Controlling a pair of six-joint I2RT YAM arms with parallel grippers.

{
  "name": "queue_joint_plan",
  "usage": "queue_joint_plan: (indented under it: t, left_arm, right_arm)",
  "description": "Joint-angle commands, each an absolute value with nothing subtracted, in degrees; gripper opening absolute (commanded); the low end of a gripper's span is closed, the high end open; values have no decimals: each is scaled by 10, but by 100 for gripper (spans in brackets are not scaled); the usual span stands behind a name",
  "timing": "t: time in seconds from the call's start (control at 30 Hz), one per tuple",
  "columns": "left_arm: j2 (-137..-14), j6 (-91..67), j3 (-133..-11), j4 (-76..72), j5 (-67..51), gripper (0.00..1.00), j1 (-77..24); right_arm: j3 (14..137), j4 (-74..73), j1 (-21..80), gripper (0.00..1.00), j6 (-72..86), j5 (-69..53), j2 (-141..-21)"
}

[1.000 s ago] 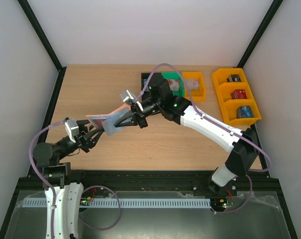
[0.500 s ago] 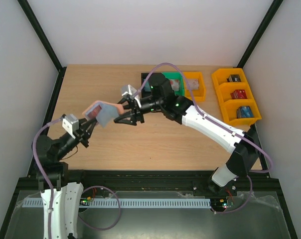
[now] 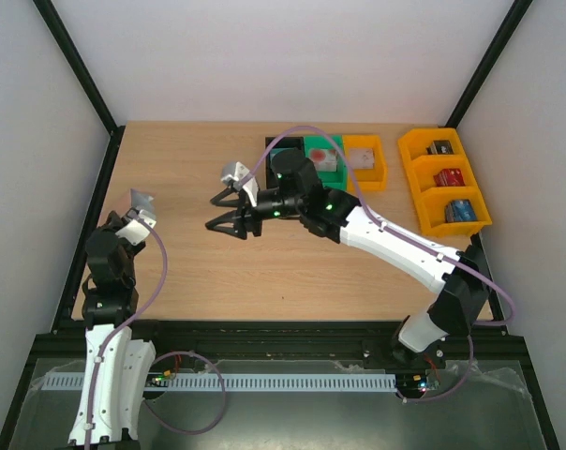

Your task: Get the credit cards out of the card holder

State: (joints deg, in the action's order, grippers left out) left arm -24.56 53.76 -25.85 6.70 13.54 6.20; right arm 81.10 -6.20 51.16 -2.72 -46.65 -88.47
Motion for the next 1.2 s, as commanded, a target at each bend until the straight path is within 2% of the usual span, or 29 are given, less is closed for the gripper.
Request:
queue_joint_plan:
  t: [0.0,0.1,0.23,0.33,0.53,0.7,0.97,1.1,1.17]
  left_arm:
    - [-257,513,-329,141,142,2,55]
    - [-260,370,-401,271,-50,2,55]
    - [-261,289,-421,311,-256,2,54]
    - [-268,200,-432,276,-299,2,54]
    - [-271,68,-438,245,-421,2,54]
    - [-265,-40,-430,170,-494,2,58]
    - [-246,-95,-396,96,-611,2,63]
    - [-242,-102,-391,67,-633,2,65]
    - [-242,-102,-391,62,-631,2,65]
  right_arm:
    - [803,40,535,61,34,-533,-903]
    - [786,195,538,55,150,-571,-922]
    - [787,374,569,41,298,-539,-978]
    - [798,442,571,33,361,-540,-1004]
    - [787,392,570,19,320,-475,-1004]
    - [736,390,551,17,321,-478,-967]
    - [669,338,504,14,242,-476,-883]
    - [690,306,509,3,209,-520,-880]
    - [695,298,518,2,182,-523,-875]
